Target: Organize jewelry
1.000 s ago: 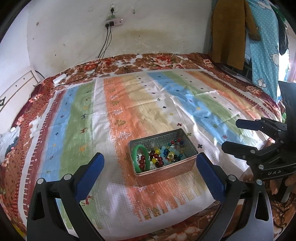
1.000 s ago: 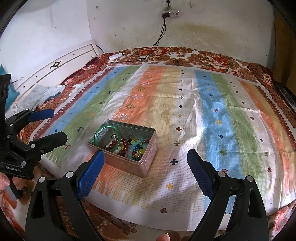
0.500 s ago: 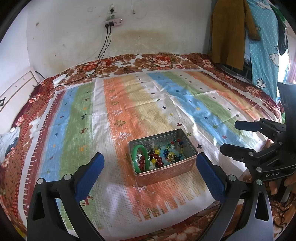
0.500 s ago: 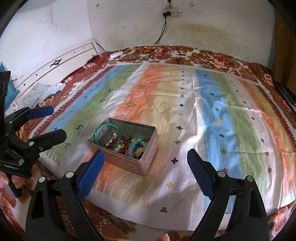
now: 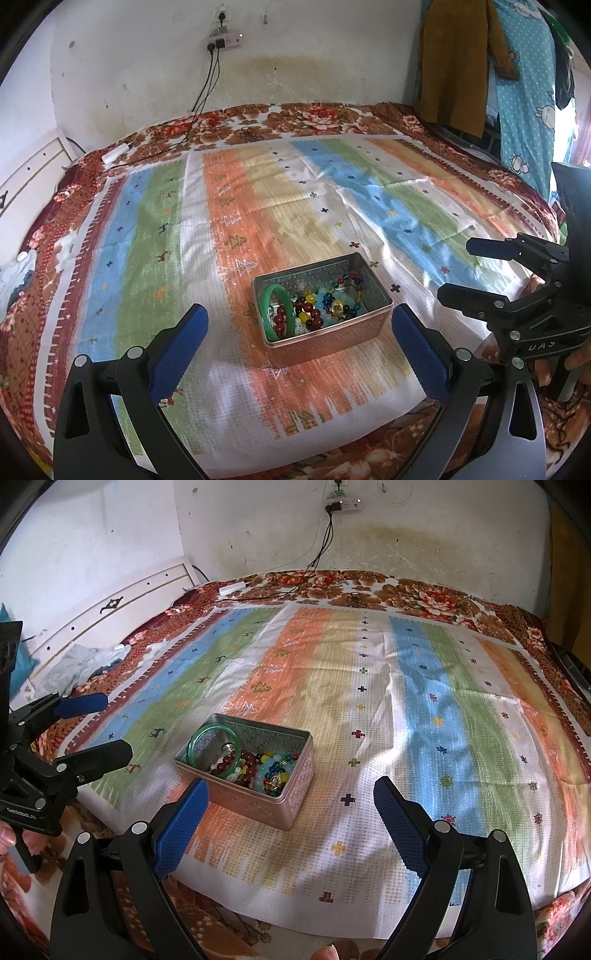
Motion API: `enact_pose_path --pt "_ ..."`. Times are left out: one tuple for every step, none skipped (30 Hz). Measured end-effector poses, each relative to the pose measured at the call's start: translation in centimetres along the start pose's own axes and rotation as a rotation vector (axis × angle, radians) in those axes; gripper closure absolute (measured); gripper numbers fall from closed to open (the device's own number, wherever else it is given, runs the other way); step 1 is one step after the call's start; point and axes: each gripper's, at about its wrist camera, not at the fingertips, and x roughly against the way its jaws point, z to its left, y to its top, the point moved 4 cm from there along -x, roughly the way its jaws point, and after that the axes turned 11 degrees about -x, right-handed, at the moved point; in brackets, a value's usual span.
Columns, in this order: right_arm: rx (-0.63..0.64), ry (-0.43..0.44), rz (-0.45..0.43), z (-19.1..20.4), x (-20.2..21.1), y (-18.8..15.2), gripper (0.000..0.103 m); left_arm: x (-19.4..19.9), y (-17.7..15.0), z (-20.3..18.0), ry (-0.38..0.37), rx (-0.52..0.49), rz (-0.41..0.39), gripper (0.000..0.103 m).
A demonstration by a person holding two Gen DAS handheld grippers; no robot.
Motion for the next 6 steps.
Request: enact_pose_path --pt "0.000 0.000 0.000 0.01 0.00 0.00 0.012 -0.10 -0.01 0.01 -0.004 0.003 0.006 0.005" --pt "0.001 -0.001 0.000 0.01 0.00 -0.01 0.012 -0.19 -0.03 0.08 -0.007 0.008 0.010 0.005" --pt "0.001 -0.001 0.000 0.02 0.01 0.01 0.012 -0.21 -0.02 0.06 -0.006 0.009 0.010 0.005" --pt "0.001 0.001 0.001 -0.01 -0.02 -0.04 0.012 -0.17 -0.08 0.12 -0.003 0.009 0.009 0.005" --pt "0.000 0.000 0.001 0.03 -0.01 0.00 0.012 -0.13 -0.11 0.15 -0.002 0.007 0.008 0.005" --pt "0.001 -0.002 0.001 0.04 0.00 0.00 0.012 -0.10 -0.08 0.07 -0.001 0.005 0.006 0.005"
